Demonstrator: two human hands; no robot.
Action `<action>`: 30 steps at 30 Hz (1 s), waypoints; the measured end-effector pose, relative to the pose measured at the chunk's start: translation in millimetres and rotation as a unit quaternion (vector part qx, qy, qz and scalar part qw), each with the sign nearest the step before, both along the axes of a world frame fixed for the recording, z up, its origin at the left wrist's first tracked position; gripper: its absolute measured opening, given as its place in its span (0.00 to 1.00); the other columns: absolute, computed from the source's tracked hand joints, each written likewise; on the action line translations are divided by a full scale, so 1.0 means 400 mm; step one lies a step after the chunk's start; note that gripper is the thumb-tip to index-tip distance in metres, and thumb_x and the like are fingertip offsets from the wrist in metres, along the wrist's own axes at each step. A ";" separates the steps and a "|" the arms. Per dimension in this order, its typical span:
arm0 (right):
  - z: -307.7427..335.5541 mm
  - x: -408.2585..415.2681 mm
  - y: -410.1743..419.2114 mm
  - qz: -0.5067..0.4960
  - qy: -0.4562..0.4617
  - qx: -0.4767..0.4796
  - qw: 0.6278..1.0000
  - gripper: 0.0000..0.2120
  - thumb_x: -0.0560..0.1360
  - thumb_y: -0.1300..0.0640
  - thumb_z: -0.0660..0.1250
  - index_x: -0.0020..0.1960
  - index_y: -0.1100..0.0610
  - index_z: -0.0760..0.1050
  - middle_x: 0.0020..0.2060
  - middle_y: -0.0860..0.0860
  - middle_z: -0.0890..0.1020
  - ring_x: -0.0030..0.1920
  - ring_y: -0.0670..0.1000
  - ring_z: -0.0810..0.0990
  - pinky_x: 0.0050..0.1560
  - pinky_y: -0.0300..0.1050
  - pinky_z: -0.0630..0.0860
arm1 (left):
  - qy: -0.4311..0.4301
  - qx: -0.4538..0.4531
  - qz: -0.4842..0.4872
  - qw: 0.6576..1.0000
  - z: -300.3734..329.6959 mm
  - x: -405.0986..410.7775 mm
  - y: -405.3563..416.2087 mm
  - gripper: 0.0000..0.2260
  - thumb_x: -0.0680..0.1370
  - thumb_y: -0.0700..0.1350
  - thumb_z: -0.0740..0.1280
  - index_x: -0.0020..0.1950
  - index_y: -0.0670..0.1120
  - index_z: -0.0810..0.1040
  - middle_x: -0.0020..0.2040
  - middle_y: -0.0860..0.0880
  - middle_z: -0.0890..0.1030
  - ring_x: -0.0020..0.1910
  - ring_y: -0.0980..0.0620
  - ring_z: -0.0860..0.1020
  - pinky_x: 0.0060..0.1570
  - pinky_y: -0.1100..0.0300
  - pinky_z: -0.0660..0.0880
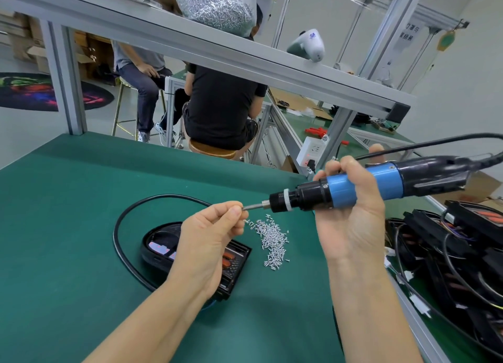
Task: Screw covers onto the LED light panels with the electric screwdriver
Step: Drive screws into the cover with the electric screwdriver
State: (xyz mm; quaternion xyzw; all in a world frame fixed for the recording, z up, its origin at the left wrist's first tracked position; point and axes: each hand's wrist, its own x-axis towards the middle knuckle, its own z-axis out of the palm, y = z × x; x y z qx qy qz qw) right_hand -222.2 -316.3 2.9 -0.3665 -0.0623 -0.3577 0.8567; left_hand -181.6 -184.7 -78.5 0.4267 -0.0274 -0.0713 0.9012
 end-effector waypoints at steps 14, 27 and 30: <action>-0.025 0.044 -0.007 -0.012 -0.008 0.076 0.997 0.18 0.76 0.71 0.60 0.50 0.48 0.74 0.32 0.45 0.76 0.31 0.44 0.75 0.41 0.38 0.74 | -0.042 0.230 0.088 0.968 -0.015 0.101 0.149 0.05 0.76 0.47 0.68 0.50 0.53 0.81 0.51 0.54 0.82 0.48 0.58 0.77 0.49 0.60 0.72; -0.064 0.092 0.036 -0.006 0.026 0.033 0.999 0.19 0.76 0.71 0.60 0.49 0.47 0.77 0.33 0.45 0.76 0.31 0.44 0.75 0.39 0.38 0.75 | 0.083 0.605 -0.051 0.790 -0.118 0.223 0.236 0.23 0.73 0.63 0.66 0.38 0.42 0.71 0.32 0.47 0.69 0.29 0.47 0.69 0.32 0.61 0.66; -0.078 0.105 0.060 -0.009 0.048 0.008 0.999 0.19 0.75 0.71 0.61 0.48 0.46 0.78 0.30 0.45 0.75 0.30 0.44 0.75 0.38 0.37 0.75 | 0.114 0.517 -0.062 0.846 -0.117 0.227 0.229 0.22 0.69 0.58 0.73 0.35 0.42 0.69 0.32 0.45 0.65 0.29 0.49 0.63 0.32 0.60 0.59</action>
